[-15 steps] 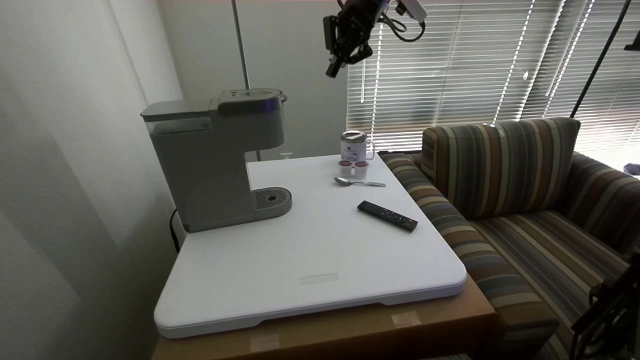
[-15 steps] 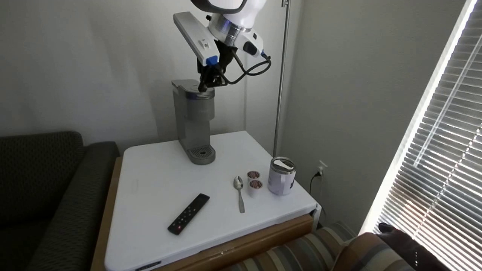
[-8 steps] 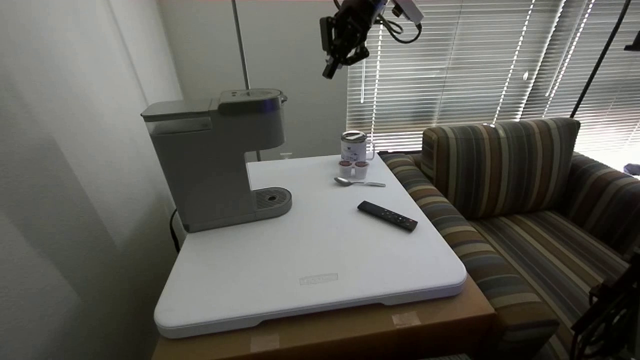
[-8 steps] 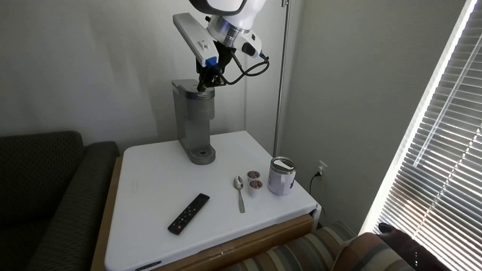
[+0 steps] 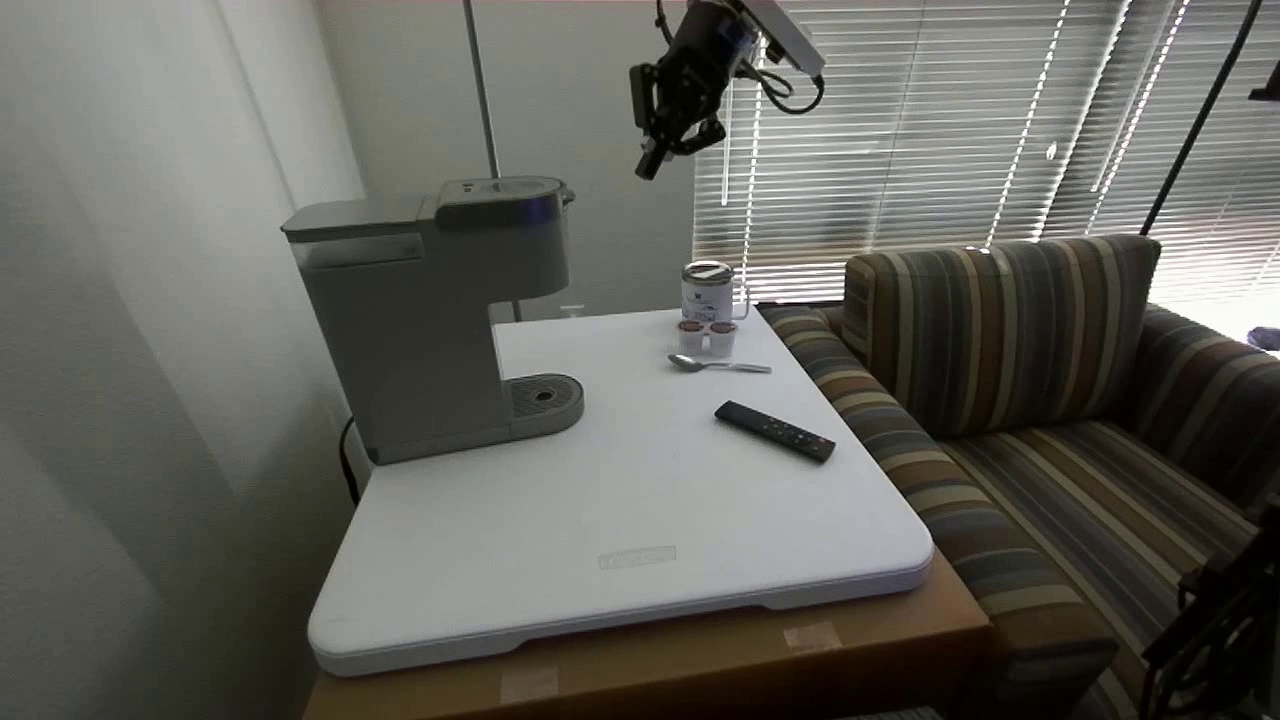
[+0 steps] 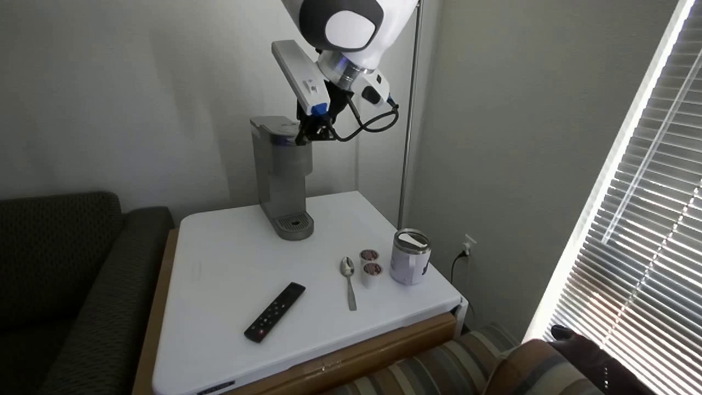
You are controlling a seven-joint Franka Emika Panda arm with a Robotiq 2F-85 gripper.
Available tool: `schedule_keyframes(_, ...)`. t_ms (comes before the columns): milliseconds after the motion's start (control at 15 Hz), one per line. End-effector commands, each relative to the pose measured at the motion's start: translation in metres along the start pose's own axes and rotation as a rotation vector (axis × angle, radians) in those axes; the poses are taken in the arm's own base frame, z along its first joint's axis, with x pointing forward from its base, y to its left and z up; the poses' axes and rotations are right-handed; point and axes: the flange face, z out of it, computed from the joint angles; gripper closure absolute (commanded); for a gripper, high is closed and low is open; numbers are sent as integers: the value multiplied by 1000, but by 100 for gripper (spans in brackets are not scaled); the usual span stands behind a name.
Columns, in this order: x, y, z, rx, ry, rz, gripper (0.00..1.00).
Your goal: Open the coffee maker
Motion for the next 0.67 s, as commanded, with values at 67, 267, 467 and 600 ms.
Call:
schedule_keyframes(67,22,5,12,61,-29,29,100)
schedule_keyframes(267,28,-1,26,77,-45,26,100)
schedule_keyframes(467,31,-7,37,94,-64,34,100)
schedule_keyframes(600,32,-7,41,108,-69,35,100)
